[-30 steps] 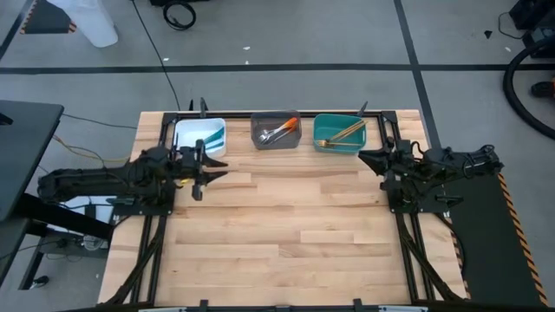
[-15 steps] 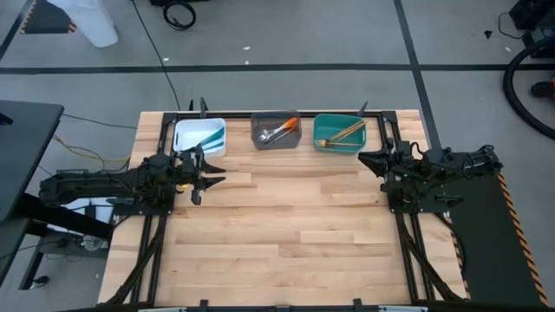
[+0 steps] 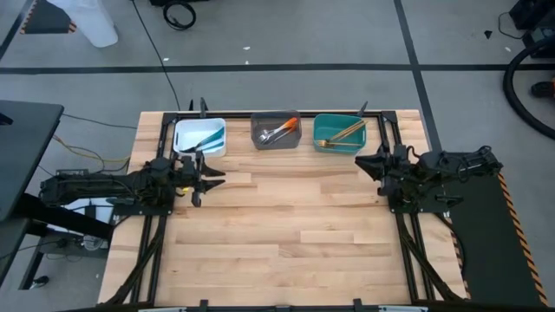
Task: Sort silverware by color (type)
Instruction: Return to Home Position
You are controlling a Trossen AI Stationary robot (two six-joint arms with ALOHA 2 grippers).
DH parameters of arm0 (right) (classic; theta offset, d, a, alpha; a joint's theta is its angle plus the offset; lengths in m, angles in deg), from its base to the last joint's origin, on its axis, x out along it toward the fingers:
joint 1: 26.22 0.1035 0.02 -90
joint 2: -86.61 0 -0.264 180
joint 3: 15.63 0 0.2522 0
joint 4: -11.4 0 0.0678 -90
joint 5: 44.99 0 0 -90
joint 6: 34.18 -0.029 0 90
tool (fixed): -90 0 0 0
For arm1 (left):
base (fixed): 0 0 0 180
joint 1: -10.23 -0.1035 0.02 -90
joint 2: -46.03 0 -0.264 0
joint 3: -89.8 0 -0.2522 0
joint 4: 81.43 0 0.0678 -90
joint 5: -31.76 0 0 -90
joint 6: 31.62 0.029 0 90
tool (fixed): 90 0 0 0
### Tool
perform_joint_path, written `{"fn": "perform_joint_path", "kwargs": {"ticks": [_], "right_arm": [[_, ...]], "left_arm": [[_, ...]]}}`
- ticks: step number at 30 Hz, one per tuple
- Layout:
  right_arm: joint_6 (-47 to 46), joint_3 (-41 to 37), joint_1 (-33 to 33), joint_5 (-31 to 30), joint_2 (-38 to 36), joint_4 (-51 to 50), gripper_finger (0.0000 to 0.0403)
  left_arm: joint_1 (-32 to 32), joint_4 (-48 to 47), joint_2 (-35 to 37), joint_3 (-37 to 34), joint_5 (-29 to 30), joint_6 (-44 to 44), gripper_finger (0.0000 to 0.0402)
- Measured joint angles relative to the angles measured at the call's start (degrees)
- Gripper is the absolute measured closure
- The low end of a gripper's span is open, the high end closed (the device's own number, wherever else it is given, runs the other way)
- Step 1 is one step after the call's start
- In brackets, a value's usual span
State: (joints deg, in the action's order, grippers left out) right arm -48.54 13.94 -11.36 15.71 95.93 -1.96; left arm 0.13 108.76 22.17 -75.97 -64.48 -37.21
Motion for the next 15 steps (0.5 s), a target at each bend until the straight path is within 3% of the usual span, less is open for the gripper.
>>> {"fn": "perform_joint_path", "kwargs": {"ticks": [15], "right_arm": [[7.0,-7.6,0.0,8.2,0.0,15.1,0.0332]], "left_arm": [[2.7,0.7,0.0,0.0,0.0,0.3,0.0285]]}}
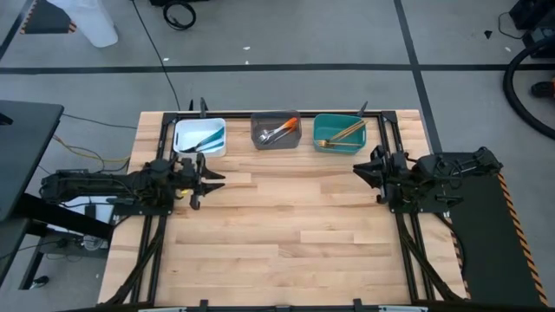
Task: Sort silverware by color (type)
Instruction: Return to Home Position
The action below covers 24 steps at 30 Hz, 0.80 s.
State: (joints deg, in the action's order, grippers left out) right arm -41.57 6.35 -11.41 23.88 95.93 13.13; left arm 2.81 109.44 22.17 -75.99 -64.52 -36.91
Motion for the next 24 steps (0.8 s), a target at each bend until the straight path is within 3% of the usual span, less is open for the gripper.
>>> {"fn": "perform_joint_path", "kwargs": {"ticks": [10,14,24], "right_arm": [[-0.7,-4.6,0.0,6.3,0.0,7.9,0.0332],[-3.1,-7.9,0.0,6.4,0.0,11.9,0.0332],[-8.0,-7.9,0.0,6.4,-2.7,10.7,0.0332]], "left_arm": [[1.1,3.7,0.0,0.0,0.0,3.0,0.0285],[1.3,4.3,0.0,0.0,0.0,4.3,0.0285],[1.3,3.7,0.3,0.0,2.6,3.0,0.0285]]}}
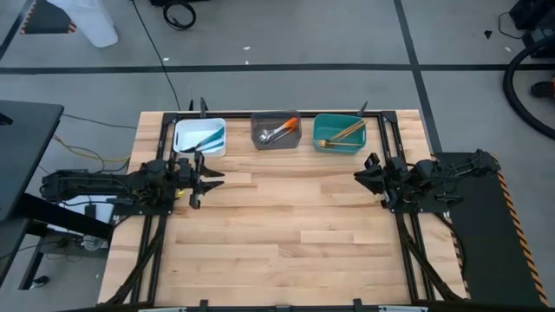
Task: Sort silverware by color (type)
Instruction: Return to Home Position
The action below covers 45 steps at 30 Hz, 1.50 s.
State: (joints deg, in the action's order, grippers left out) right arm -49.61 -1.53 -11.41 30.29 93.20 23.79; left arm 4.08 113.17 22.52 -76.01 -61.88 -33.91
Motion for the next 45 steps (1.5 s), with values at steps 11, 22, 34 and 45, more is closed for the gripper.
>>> {"fn": "perform_joint_path", "kwargs": {"ticks": [11,22,34,45], "right_arm": [[1.9,0.0,0.0,-4.8,-6.5,-1.4,0.0332],[-2.6,0.0,0.0,-11.3,-6.1,-7.2,0.0332],[-2.4,0.0,0.0,-11.2,-6.1,-6.9,0.0332],[-2.4,0.0,0.0,-11.2,-6.1,-6.9,0.0332]], "left_arm": [[0.0,-11.0,14.8,0.0,0.1,-0.1,0.0303],[0.0,-25.6,22.3,0.0,0.3,-0.6,0.033],[0.0,-24.9,22.3,0.0,0.1,-1.5,0.0331],[0.0,-24.7,22.3,0.0,0.1,-1.5,0.0331]]}}
